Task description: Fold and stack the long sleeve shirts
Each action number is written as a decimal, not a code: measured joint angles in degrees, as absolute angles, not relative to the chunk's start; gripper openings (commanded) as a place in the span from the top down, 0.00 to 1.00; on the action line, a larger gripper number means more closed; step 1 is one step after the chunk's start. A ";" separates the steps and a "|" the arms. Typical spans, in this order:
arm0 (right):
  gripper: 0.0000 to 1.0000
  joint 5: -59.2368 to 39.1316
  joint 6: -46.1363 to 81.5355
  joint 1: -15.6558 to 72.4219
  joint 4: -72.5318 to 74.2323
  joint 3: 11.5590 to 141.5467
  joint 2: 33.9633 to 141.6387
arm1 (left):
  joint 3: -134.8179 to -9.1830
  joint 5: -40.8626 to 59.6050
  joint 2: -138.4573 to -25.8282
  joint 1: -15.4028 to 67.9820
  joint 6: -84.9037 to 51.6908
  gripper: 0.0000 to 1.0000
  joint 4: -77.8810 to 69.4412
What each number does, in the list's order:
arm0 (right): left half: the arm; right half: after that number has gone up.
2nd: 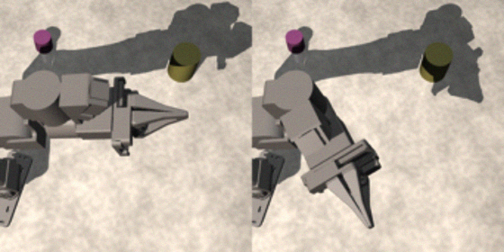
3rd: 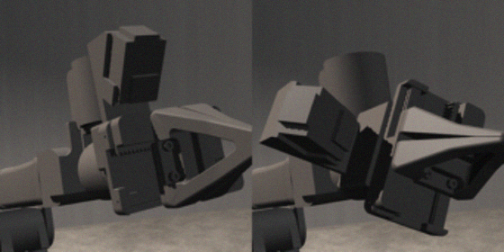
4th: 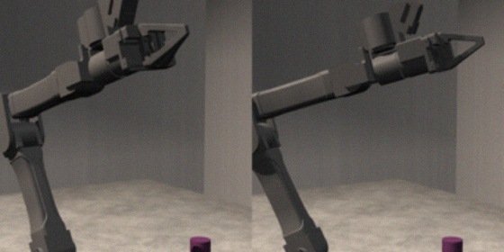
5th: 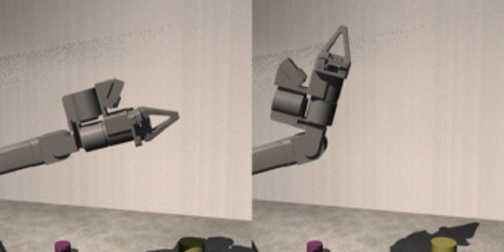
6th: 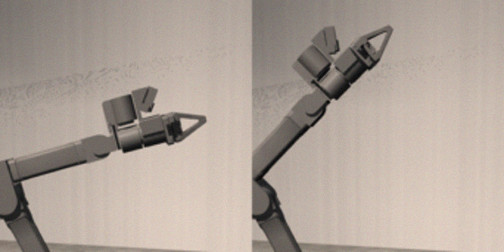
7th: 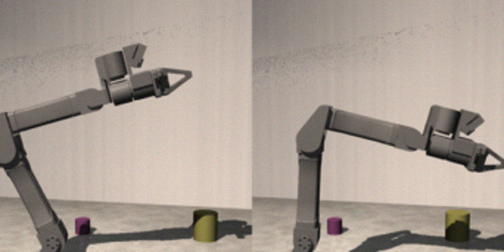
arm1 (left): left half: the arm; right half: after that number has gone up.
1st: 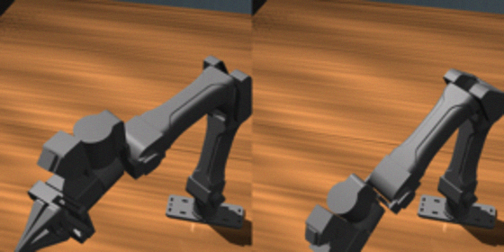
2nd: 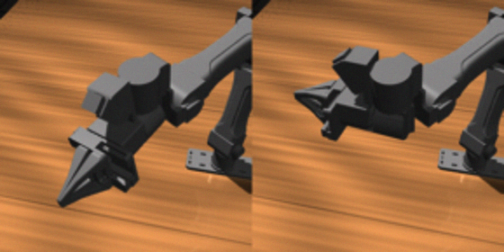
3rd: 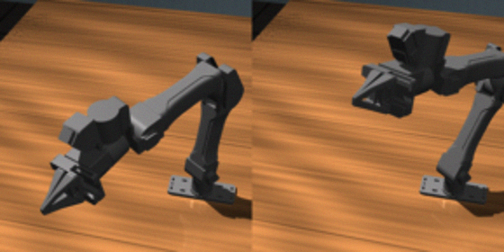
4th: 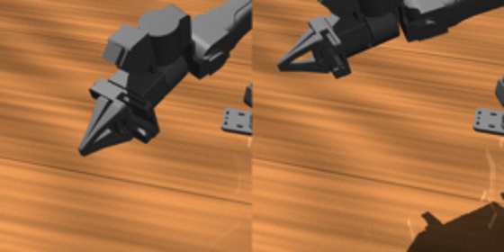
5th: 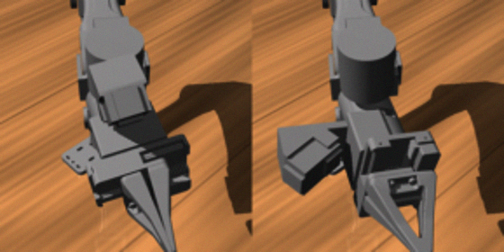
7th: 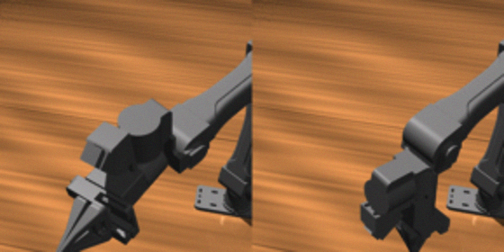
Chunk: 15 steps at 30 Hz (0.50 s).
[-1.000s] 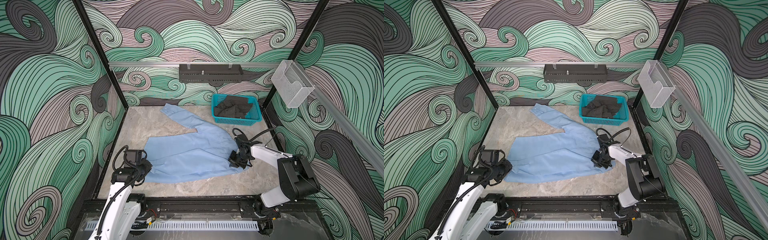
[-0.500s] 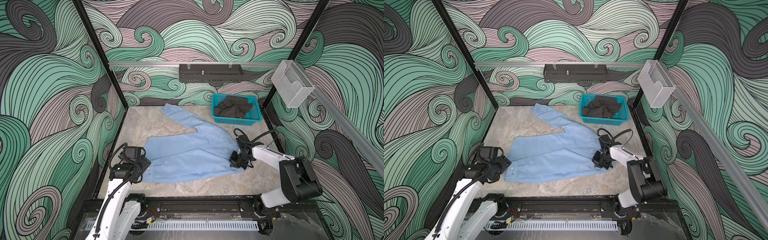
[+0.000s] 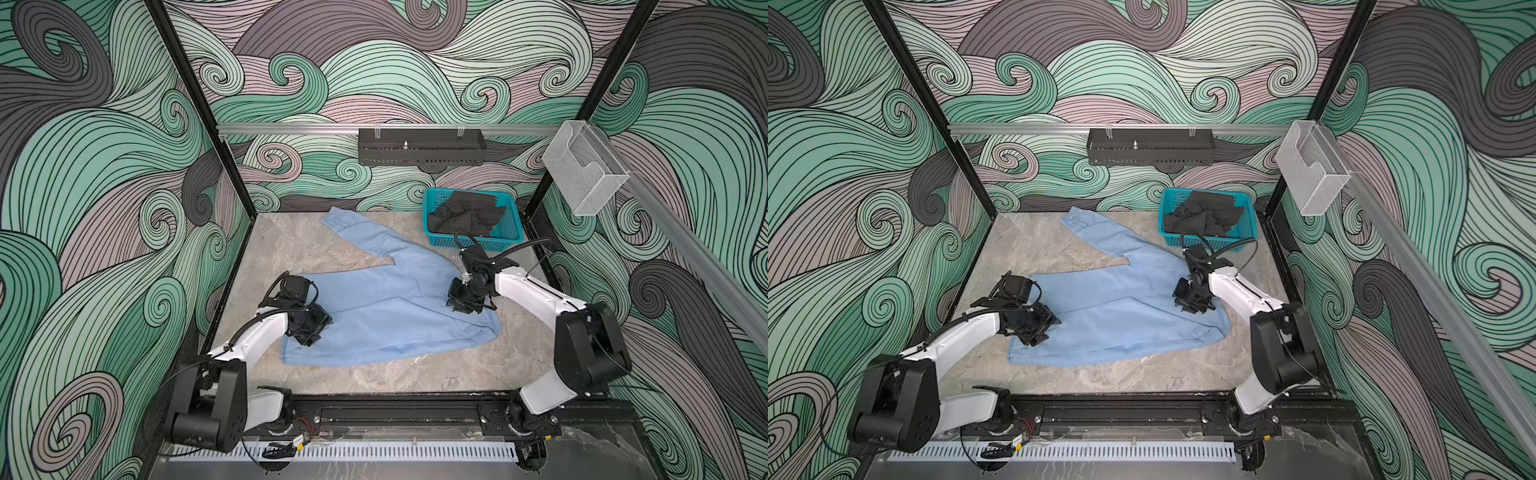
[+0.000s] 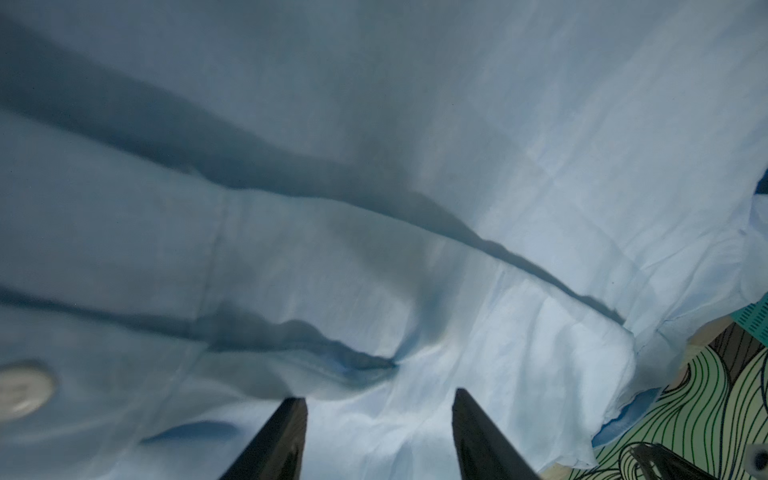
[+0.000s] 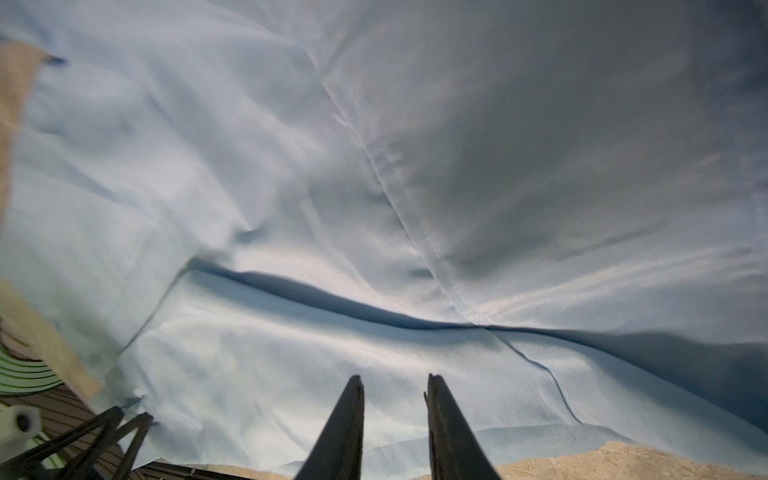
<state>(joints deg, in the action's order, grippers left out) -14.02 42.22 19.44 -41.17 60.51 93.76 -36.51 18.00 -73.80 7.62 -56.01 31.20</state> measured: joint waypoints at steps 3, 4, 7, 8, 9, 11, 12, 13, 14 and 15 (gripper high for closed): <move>0.67 -14.52 43.00 20.05 -39.86 57.93 96.44 | -36.53 18.68 -75.96 7.68 -55.96 0.40 29.78; 0.66 -14.85 43.44 20.08 -39.38 56.62 96.68 | -36.51 18.74 -76.55 7.68 -55.94 0.39 29.56; 0.62 -15.86 44.75 19.31 -38.30 52.60 95.61 | -36.12 18.81 -77.95 7.68 -55.70 0.37 28.75; 0.62 -16.38 45.21 18.85 -37.65 51.29 94.59 | -35.99 18.94 -78.17 7.68 -55.61 0.37 28.49; 0.62 -16.60 45.54 18.48 -36.95 49.95 93.36 | -35.99 19.25 -78.35 7.68 -55.46 0.37 28.27; 0.61 -16.97 46.09 17.34 -36.23 46.98 90.67 | -36.07 20.47 -79.29 7.73 -54.92 0.37 27.73; 0.61 -17.10 46.35 16.60 -36.29 45.34 89.03 | -36.42 21.39 -80.01 7.86 -54.65 0.37 27.55; 0.60 -17.12 46.50 15.99 -36.40 44.12 87.70 | -36.86 22.33 -80.84 8.16 -54.50 0.37 27.27; 0.60 -17.10 46.57 15.22 -36.67 42.70 86.21 | -37.41 23.22 -81.80 8.67 -54.39 0.37 26.92; 0.60 -17.08 46.54 14.41 -37.21 41.43 84.73 | -37.80 24.12 -82.63 9.45 -54.33 0.37 26.41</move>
